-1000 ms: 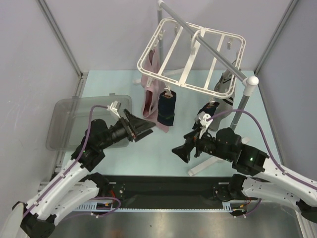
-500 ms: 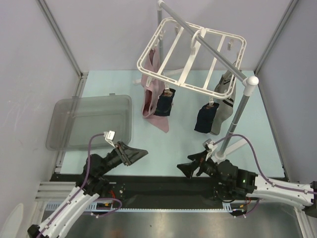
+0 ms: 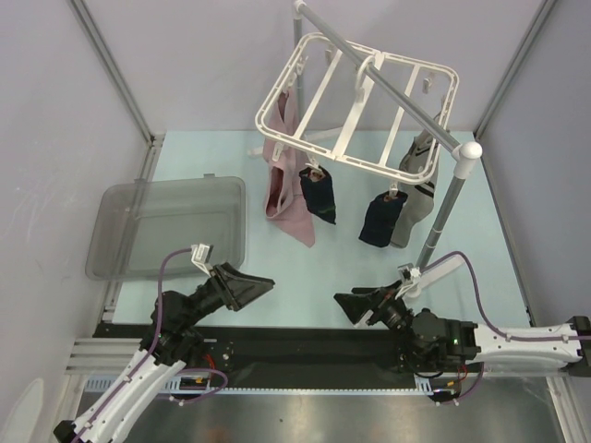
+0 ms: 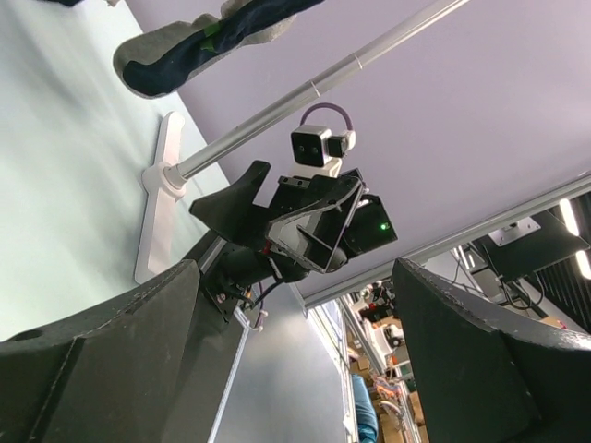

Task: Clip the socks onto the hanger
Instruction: Reset both arms

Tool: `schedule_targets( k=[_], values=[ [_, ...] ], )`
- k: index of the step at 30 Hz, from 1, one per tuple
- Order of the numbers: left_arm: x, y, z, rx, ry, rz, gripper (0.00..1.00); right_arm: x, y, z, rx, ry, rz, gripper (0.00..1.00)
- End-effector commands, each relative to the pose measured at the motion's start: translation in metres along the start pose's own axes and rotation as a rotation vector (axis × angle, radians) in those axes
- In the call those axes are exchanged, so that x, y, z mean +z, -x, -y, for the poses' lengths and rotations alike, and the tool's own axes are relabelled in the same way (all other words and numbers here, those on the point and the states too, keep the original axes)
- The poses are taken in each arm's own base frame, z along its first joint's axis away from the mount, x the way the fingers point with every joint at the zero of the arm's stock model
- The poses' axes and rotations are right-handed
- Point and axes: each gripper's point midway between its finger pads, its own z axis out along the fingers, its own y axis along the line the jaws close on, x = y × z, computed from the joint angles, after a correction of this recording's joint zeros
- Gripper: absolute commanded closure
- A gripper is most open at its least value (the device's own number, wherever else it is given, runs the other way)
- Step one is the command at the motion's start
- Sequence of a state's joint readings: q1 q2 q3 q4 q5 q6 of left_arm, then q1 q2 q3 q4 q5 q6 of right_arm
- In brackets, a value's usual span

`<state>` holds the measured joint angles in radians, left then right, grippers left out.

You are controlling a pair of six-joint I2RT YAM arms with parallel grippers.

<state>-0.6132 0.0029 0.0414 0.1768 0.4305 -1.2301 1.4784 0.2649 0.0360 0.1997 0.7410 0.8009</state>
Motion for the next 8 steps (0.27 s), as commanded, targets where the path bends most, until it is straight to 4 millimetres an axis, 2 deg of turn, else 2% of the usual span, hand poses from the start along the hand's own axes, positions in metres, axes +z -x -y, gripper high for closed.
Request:
schedule_targets(
  k=[1,8],
  values=[
    [-0.0065,-0.0312,-0.0736,-0.048,0.1,-0.045,0.09,-0.0021,-0.0163,0.0492,-0.015,-0.123,0.052,0.0],
    [-0.007,-0.0323,-0.0769,-0.049,0.111,-0.049,0.08,-0.0036,-0.0139,0.0516,-0.007,-0.134,0.066,0.0]
  ],
)
